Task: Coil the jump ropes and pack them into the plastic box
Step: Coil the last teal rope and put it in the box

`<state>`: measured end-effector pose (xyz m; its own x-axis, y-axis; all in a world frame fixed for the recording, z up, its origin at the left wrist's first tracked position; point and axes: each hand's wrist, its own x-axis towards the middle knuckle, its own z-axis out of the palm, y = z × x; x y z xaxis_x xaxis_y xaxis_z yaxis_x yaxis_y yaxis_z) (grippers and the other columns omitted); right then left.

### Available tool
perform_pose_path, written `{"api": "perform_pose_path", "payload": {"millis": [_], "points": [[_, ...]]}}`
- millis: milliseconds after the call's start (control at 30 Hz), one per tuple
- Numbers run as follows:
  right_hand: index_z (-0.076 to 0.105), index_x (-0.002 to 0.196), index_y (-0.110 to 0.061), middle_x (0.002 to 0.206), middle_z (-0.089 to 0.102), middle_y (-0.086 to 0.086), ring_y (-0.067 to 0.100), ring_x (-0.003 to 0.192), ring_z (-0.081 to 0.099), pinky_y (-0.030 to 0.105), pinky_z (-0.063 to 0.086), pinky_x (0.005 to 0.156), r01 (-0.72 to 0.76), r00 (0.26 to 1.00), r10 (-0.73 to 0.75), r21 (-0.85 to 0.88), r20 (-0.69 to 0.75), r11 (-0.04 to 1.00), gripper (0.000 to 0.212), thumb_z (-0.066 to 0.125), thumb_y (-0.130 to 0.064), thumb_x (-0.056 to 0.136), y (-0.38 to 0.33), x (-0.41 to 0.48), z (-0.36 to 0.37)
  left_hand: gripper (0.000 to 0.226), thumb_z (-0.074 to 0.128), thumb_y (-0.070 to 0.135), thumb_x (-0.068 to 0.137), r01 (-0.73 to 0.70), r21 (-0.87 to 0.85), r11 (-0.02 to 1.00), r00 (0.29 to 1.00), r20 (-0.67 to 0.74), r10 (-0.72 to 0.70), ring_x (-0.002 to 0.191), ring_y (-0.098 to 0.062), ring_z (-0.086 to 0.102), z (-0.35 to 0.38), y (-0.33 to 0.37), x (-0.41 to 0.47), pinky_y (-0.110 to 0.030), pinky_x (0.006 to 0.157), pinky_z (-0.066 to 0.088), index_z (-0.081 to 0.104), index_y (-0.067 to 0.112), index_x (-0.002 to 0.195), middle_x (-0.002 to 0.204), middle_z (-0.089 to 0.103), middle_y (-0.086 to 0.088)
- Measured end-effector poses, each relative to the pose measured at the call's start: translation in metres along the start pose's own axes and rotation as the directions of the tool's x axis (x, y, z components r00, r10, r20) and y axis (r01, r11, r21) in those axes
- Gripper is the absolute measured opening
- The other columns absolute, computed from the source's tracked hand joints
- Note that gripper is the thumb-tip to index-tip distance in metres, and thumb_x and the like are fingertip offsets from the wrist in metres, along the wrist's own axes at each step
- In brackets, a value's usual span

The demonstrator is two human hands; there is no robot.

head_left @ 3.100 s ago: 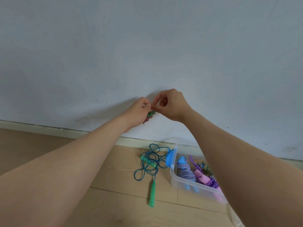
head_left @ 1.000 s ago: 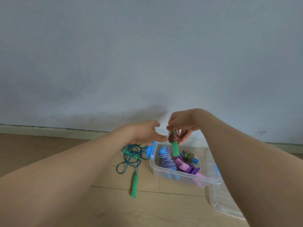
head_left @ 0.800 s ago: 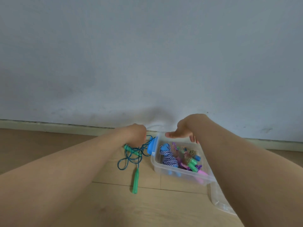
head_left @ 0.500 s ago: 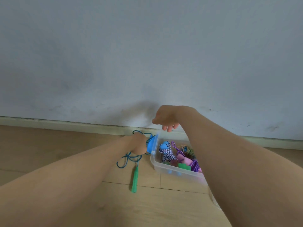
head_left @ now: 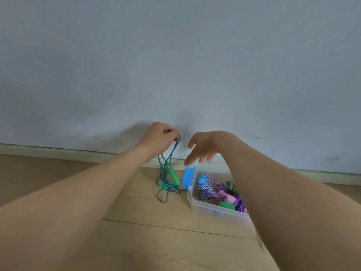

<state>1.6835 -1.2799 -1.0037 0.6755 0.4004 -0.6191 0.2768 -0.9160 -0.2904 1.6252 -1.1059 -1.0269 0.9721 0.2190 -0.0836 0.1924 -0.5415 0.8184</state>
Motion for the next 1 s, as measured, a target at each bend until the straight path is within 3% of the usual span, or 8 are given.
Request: {"api": "perform_pose_path", "payload": {"millis": [100, 300, 500, 600, 700, 767, 867, 1000], "points": [[0.034, 0.154, -0.043, 0.129, 0.062, -0.006, 0.015, 0.110, 0.068, 0.039, 0.057, 0.102, 0.105, 0.994, -0.106, 0.141, -0.004, 0.984, 0.109, 0.091, -0.063, 0.063, -0.021, -0.009, -0.003, 0.025, 0.065, 0.031, 0.094, 0.017, -0.268, 0.963, 0.994, 0.108, 0.012, 0.051, -0.019, 0.037, -0.022, 0.020, -0.008, -0.031, 0.051, 0.034, 0.078, 0.014, 0.080, 0.055, 0.042, 0.000], [0.067, 0.125, -0.020, 0.114, 0.078, 0.002, 0.019, 0.113, 0.071, 0.045, 0.055, 0.106, 0.200, 0.977, -0.213, 0.342, 0.002, 0.918, 0.036, 0.065, -0.045, 0.099, -0.054, -0.031, -0.017, 0.038, 0.053, 0.039, 0.106, 0.073, -0.617, 0.784, 0.995, 0.101, -0.013, 0.047, -0.016, 0.030, -0.052, 0.044, -0.018, -0.026, 0.049, 0.024, 0.076, 0.009, 0.101, 0.059, 0.042, -0.002], [0.073, 0.078, -0.008, 0.087, 0.077, 0.012, 0.025, 0.085, 0.071, 0.042, 0.062, 0.087, 0.173, 0.929, -0.055, 0.298, -0.365, 0.939, 0.034, 0.059, -0.032, 0.098, -0.060, -0.038, -0.030, 0.046, 0.049, 0.039, 0.106, -0.143, -0.040, 0.989, 0.897, -0.428, 0.112, 0.061, -0.016, 0.057, -0.073, 0.027, -0.014, -0.030, 0.063, 0.040, 0.076, 0.018, 0.075, 0.050, 0.057, 0.013], [0.062, 0.079, -0.002, 0.065, 0.069, 0.012, 0.026, 0.071, 0.079, 0.049, 0.066, 0.080, 0.221, 0.879, 0.012, 0.431, -0.477, 0.875, 0.026, 0.059, -0.023, 0.096, -0.053, -0.045, -0.041, 0.048, 0.043, 0.042, 0.107, -0.063, 0.132, 0.989, 0.835, -0.536, 0.125, 0.082, -0.027, 0.066, -0.086, 0.017, -0.011, -0.035, 0.075, 0.051, 0.072, 0.020, 0.077, 0.074, 0.069, 0.009], [0.055, 0.101, -0.001, 0.073, 0.061, 0.016, 0.033, 0.061, 0.077, 0.048, 0.066, 0.061, 0.174, 0.891, 0.118, 0.569, -0.438, 0.804, 0.028, 0.065, -0.027, 0.096, -0.042, -0.058, -0.046, 0.048, 0.039, 0.044, 0.108, 0.060, 0.120, 0.991, 0.762, -0.646, 0.032, 0.090, -0.032, 0.067, -0.104, 0.006, -0.008, -0.041, 0.083, 0.055, 0.070, 0.019, 0.081, 0.089, 0.074, -0.003], [0.055, 0.112, -0.001, 0.087, 0.058, 0.013, 0.023, 0.052, 0.071, 0.035, 0.061, 0.053, 0.060, 0.934, 0.178, 0.627, -0.310, 0.777, 0.048, 0.071, -0.043, 0.095, -0.030, -0.063, -0.046, 0.047, 0.040, 0.046, 0.106, 0.097, 0.071, 0.993, 0.777, -0.629, -0.031, 0.083, -0.030, 0.071, -0.114, -0.002, -0.008, -0.041, 0.082, 0.057, 0.069, 0.018, 0.080, 0.080, 0.075, -0.003], [0.067, 0.112, -0.001, 0.062, 0.043, 0.004, 0.017, 0.043, 0.043, 0.030, 0.041, 0.051, -0.047, 0.968, 0.183, 0.586, -0.174, 0.809, 0.052, 0.066, -0.051, 0.097, -0.016, -0.061, -0.043, 0.045, 0.045, 0.043, 0.107, 0.110, -0.152, 0.982, 0.846, -0.504, -0.173, 0.064, -0.024, 0.068, -0.111, -0.004, -0.012, -0.033, 0.062, 0.056, 0.071, 0.014, 0.084, 0.070, 0.071, -0.004], [0.072, 0.105, -0.002, 0.069, 0.030, 0.002, 0.014, 0.047, 0.023, 0.024, 0.022, 0.042, 0.108, 0.961, 0.109, 0.709, -0.254, 0.697, 0.042, 0.061, -0.042, 0.101, -0.026, -0.059, -0.046, 0.038, 0.070, 0.045, 0.094, 0.131, -0.149, 0.980, 0.941, -0.293, -0.170, 0.064, -0.022, 0.051, -0.098, 0.005, -0.017, -0.027, 0.060, 0.040, 0.069, 0.009, 0.081, 0.069, 0.058, 0.002]]}}
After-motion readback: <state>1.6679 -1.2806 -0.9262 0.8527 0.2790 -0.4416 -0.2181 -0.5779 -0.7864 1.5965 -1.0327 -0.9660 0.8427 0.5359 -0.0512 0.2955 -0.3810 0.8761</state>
